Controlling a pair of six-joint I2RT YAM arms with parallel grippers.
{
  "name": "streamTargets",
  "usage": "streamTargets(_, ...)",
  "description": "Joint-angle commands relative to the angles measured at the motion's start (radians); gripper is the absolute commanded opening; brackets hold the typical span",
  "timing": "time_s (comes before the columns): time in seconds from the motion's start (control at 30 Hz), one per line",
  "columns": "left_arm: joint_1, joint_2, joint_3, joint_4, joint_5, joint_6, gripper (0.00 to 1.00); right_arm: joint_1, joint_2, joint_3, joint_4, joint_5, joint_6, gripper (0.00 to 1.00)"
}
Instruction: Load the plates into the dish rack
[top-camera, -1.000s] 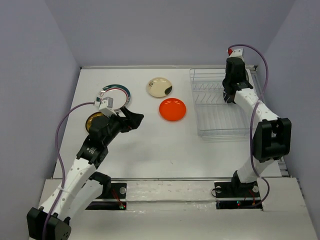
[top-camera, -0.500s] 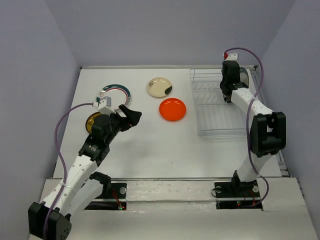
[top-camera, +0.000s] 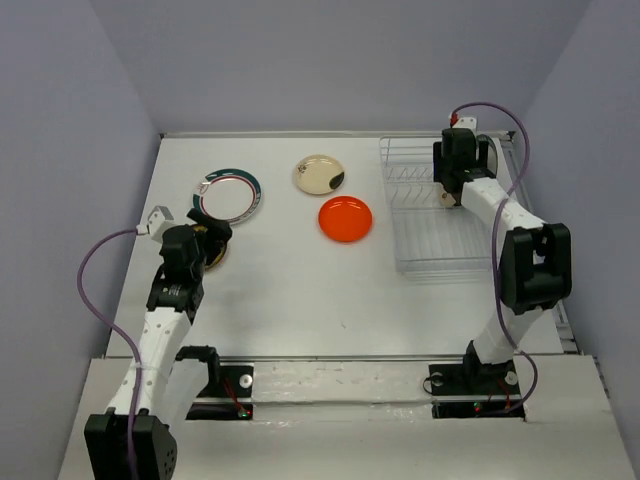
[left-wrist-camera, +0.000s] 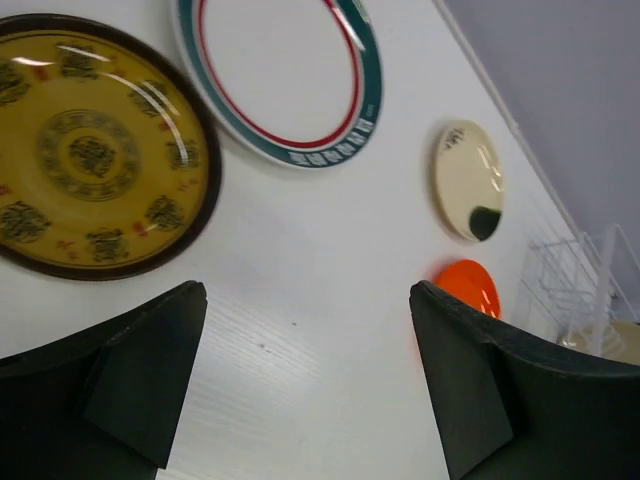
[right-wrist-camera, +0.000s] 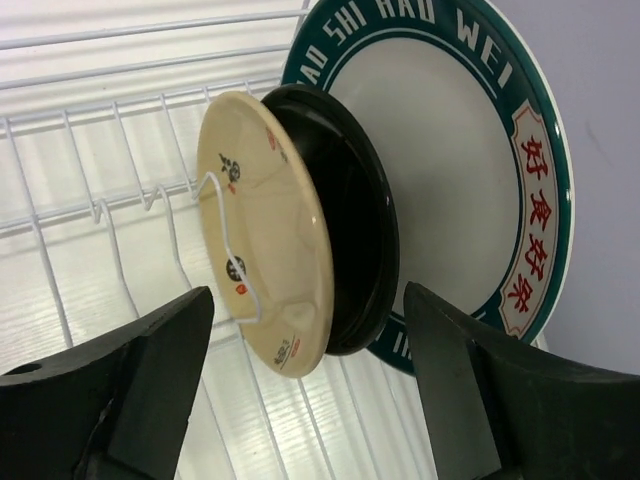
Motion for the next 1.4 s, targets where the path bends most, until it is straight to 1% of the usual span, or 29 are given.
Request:
streamTargets(0.0,0.168,0.011,-0.015,-0.077,0.016,0.024,0.93,0.006,-0.128,0.044,-0.049,-0.062,0.115,0.83)
streamTargets(0.07,0.22,0.002,-0.019,-0.089,0.014,0.025,0.89,0.006,-0.18,0.037,-0.057,-0.123,0.156,0.84)
streamTargets(0.1,0.262,0.0,-0.016,-0.115,0.002,0.028,0.88,0.006,-0.238,0.03,-0.063,-0.151,0.175,0.85)
streamTargets(0.13,0.282,-0.001,-0.013,-0.132,-0.007,0.03,0.87,0.02,-0.266,0.011,-0.062,-0.217,0.187,0.85)
streamTargets(0.23,0.348,-0.005,-0.016,-0.172,-0.033,0.025,0.85,0.061,-0.361,-0.028,-0.059,-0.28,0.225,0.86)
streamTargets(0.33,0.395,0.02,-0.047,-0.157,-0.023,0.019,0.83,0.086,-0.424,-0.1,-0.049,-0.361,0.267,0.87)
streamTargets(0.4,0.438,0.08,-0.067,-0.112,0.016,0.004,0.79,0.109,-0.49,-0.172,-0.011,-0.406,0.29,0.87)
streamTargets(0.47,0.454,0.158,-0.071,-0.081,0.051,-0.013,0.76,0.118,-0.531,-0.212,0.003,-0.429,0.301,0.87)
streamTargets(0.5,0.454,0.175,-0.075,-0.039,0.074,-0.021,0.73,0.141,-0.568,-0.244,0.009,-0.456,0.313,0.87)
streamTargets(0.57,0.455,0.21,-0.09,0.014,0.114,-0.045,0.69,0.167,-0.61,-0.269,0.021,-0.493,0.322,0.87)
streamTargets(0.6,0.454,0.216,-0.096,0.073,0.114,-0.053,0.69,0.199,-0.62,-0.278,0.026,-0.501,0.324,0.87)
streamTargets(0.7,0.454,0.273,-0.108,0.141,0.114,-0.076,0.65,0.25,-0.637,-0.313,0.041,-0.519,0.33,0.87)
streamTargets(0.73,0.454,0.319,-0.108,0.153,0.114,-0.076,0.64,0.25,-0.639,-0.319,0.049,-0.522,0.334,0.87)
streamTargets(0.83,0.454,0.385,-0.111,0.192,0.114,-0.078,0.59,0.259,-0.636,-0.33,0.058,-0.538,0.347,0.87)
streamTargets(0.87,0.454,0.42,-0.119,0.219,0.155,-0.085,0.56,0.27,-0.633,-0.329,0.06,-0.541,0.348,0.87)
streamTargets(0.93,0.454,0.445,-0.128,0.255,0.161,-0.113,0.54,0.27,-0.631,-0.324,0.061,-0.539,0.35,0.87)
streamTargets(1.0,0.454,0.492,-0.127,0.284,0.149,-0.13,0.44,0.279,-0.631,-0.322,0.067,-0.545,0.356,0.87)
streamTargets(1.03,0.454,0.492,-0.127,0.291,0.148,-0.131,0.44,0.279,-0.631,-0.322,0.067,-0.547,0.357,0.87)
streamTargets(1.13,0.454,0.537,-0.13,0.311,0.145,-0.134,0.17,0.289,-0.643,-0.33,0.07,-0.553,0.367,0.87)
streamTargets(1.17,0.454,0.535,-0.131,0.31,0.131,-0.131,0.06,0.289,-0.65,-0.333,0.07,-0.559,0.371,0.87)
streamTargets(1.23,0.454,0.49,-0.147,0.276,0.129,-0.124,0.06,0.301,-0.657,-0.336,0.066,-0.564,0.373,0.87)
streamTargets(1.27,0.454,0.464,-0.151,0.259,0.096,-0.104,0.06,0.301,-0.66,-0.336,0.064,-0.567,0.373,0.88)
streamTargets(1.33,0.454,0.401,-0.162,0.171,0.083,-0.085,0.06,0.31,-0.667,-0.335,0.063,-0.575,0.376,0.9)
streamTargets(1.37,0.454,0.331,-0.16,0.143,0.086,-0.064,0.06,0.31,-0.667,-0.335,0.061,-0.576,0.383,0.9)
